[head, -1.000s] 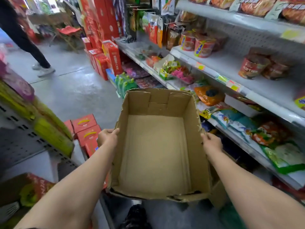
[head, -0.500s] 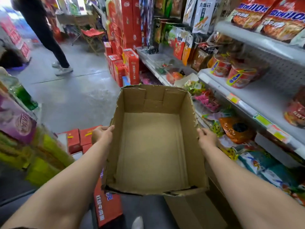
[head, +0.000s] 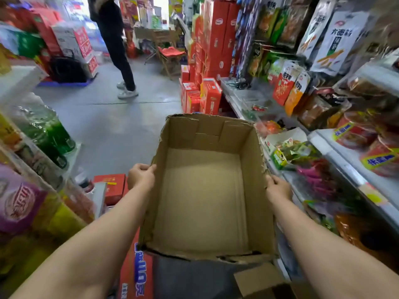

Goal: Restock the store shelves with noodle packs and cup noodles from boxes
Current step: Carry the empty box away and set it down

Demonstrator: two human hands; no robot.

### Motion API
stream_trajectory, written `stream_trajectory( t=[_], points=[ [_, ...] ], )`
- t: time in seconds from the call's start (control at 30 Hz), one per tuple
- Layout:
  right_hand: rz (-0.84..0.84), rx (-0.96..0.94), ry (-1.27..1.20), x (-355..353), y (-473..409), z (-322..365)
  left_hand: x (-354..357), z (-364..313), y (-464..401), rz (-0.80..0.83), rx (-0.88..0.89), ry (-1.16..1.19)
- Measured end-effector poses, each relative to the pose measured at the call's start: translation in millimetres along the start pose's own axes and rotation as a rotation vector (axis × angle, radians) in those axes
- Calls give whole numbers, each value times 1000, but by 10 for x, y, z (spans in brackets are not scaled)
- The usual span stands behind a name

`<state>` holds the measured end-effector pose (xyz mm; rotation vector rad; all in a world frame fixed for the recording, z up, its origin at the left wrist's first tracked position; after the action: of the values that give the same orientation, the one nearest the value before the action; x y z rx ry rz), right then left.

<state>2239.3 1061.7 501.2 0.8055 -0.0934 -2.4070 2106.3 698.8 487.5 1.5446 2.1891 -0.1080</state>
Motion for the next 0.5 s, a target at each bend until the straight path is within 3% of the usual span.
stream_trajectory(
  t=[0.5],
  points=[
    [186,-150,68,1068,-848,949,-111,-349,-597,-272,-82,-1]
  ],
)
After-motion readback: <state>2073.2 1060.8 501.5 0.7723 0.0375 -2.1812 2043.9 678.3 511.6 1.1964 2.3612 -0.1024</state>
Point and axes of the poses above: each hand's wrist, its own y-axis away from the middle knuckle, its own x-axis out of the palm, z = x × y, the point moved 2 cm from there along -y, towards the middle knuckle, and after that the axes turned 5 degrees about x, right-handed, at the moved point
